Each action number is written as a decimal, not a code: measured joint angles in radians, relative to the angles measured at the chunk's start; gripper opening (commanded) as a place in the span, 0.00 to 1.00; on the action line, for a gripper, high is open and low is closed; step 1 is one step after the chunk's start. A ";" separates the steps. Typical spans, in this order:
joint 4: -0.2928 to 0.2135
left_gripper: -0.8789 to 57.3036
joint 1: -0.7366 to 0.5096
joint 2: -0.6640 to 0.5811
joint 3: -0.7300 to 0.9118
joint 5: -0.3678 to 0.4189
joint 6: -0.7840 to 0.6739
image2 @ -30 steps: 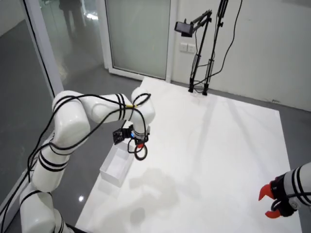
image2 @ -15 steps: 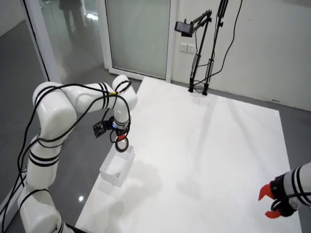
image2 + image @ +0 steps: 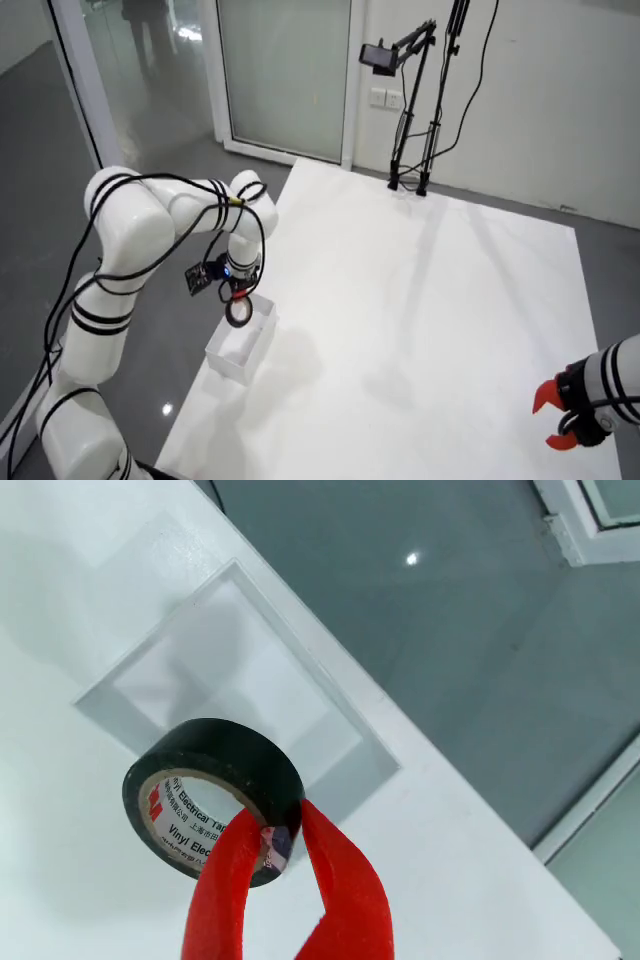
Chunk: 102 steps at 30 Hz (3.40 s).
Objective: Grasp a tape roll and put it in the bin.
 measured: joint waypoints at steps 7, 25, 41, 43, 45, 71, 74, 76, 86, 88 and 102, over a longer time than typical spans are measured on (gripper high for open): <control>0.003 0.00 0.017 0.065 0.010 -0.056 -0.008; 0.044 0.12 0.058 0.177 0.020 -0.203 -0.044; 0.058 0.23 0.047 0.216 0.022 -0.278 -0.057; 0.058 0.18 0.043 0.219 0.022 -0.282 -0.058; 0.058 0.04 0.038 0.222 0.022 -0.286 -0.058; 0.071 0.01 -0.184 -0.009 0.015 -0.099 -0.061; 0.072 0.01 -0.236 -0.050 0.014 -0.066 -0.061; 0.073 0.01 -0.272 -0.075 0.013 -0.049 -0.061; 0.074 0.08 -0.473 -0.173 -0.007 0.012 -0.062; 0.075 0.08 -0.516 -0.189 -0.013 0.019 -0.062; 0.046 0.01 -0.761 -0.234 -0.117 0.045 -0.061</control>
